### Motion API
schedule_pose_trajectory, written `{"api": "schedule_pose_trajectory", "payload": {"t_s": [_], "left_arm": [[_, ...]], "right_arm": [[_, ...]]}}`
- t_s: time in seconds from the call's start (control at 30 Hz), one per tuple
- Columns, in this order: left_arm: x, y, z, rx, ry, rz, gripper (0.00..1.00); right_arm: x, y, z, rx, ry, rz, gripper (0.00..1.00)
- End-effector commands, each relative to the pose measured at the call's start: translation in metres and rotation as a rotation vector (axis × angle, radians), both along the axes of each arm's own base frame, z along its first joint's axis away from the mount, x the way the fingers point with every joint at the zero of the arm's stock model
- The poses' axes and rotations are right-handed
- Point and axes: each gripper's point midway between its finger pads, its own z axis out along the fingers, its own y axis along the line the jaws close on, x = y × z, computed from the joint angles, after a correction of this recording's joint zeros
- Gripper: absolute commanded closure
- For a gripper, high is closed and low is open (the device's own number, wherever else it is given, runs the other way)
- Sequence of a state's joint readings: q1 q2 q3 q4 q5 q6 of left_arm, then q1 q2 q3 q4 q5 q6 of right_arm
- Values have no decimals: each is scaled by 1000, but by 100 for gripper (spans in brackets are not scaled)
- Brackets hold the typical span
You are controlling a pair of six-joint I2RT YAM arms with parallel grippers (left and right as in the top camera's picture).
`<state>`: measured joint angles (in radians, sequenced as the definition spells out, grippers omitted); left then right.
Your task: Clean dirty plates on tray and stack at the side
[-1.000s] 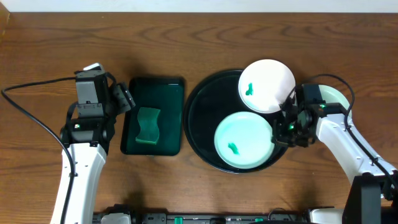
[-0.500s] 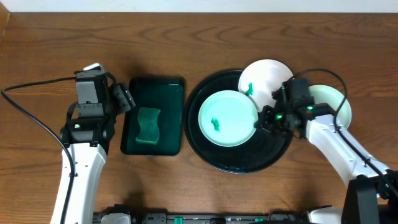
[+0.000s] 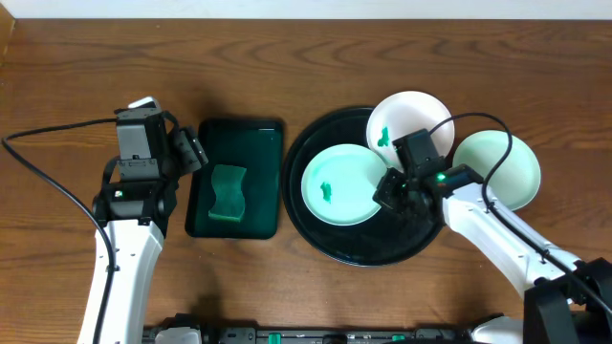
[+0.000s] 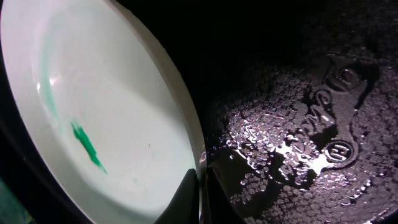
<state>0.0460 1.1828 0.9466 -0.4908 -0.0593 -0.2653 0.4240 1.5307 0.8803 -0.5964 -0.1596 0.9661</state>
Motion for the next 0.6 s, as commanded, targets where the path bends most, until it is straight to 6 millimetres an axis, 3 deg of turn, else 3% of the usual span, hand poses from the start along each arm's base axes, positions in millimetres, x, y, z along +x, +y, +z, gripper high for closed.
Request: {"api": "schedule_pose_trajectory", "payload": {"t_s": [0.0, 0.03, 0.1, 0.37, 0.57], "left_arm": [[3, 4, 6, 4, -12, 19, 22], [3, 4, 6, 4, -12, 19, 22], [3, 4, 6, 4, -12, 19, 22], [3, 4, 6, 4, -12, 19, 22], [3, 4, 6, 4, -12, 19, 22]], "right_arm": [[1, 0, -2, -36, -15, -38, 96], [1, 1, -2, -36, -18, -34, 94], [2, 0, -2, -49, -29, -29, 73], [40, 9, 18, -132, -293, 322, 44], [59, 1, 33, -202, -388, 480, 39]]}}
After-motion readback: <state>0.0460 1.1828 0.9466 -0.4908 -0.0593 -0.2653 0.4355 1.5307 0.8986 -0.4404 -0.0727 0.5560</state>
